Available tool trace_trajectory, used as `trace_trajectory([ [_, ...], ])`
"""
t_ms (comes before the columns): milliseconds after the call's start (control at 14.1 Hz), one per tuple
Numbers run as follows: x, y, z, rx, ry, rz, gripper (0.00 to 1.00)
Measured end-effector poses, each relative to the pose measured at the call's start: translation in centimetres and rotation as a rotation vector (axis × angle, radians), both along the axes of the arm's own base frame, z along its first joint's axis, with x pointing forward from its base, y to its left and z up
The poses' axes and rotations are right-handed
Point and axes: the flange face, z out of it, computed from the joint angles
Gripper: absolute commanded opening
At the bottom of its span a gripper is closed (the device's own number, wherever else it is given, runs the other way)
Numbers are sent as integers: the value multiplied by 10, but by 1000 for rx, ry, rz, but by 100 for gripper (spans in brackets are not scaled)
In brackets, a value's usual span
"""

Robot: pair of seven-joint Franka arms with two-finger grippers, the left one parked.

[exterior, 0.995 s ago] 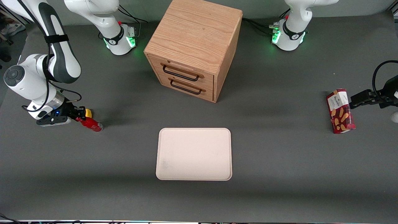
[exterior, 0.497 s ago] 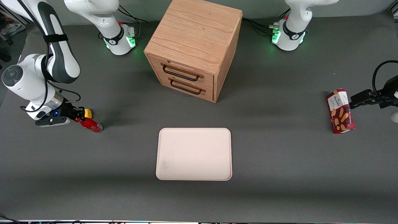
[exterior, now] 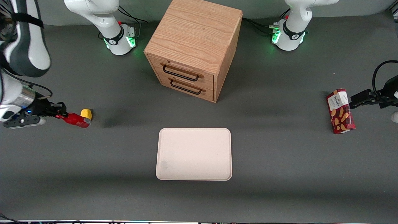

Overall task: Place coke bottle on tray
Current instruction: 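Carry the bottle with the right gripper over the cream tray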

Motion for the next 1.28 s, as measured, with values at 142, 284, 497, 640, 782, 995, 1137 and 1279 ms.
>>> trace_trajectory([
  [142, 2, 0, 41, 2, 11, 3, 0],
  [284, 1, 1, 81, 4, 13, 5, 0],
  [497, -7, 2, 137, 5, 16, 8, 0],
  [640, -14, 3, 164, 4, 13, 10, 0],
  [782, -15, 8, 176, 3, 4, 18, 0],
  [995, -2, 48, 168, 3, 14, 31, 0],
  [1137, 17, 98, 163, -2, 13, 37, 0],
  [1279, 34, 156, 158, -11, 18, 22, 0],
])
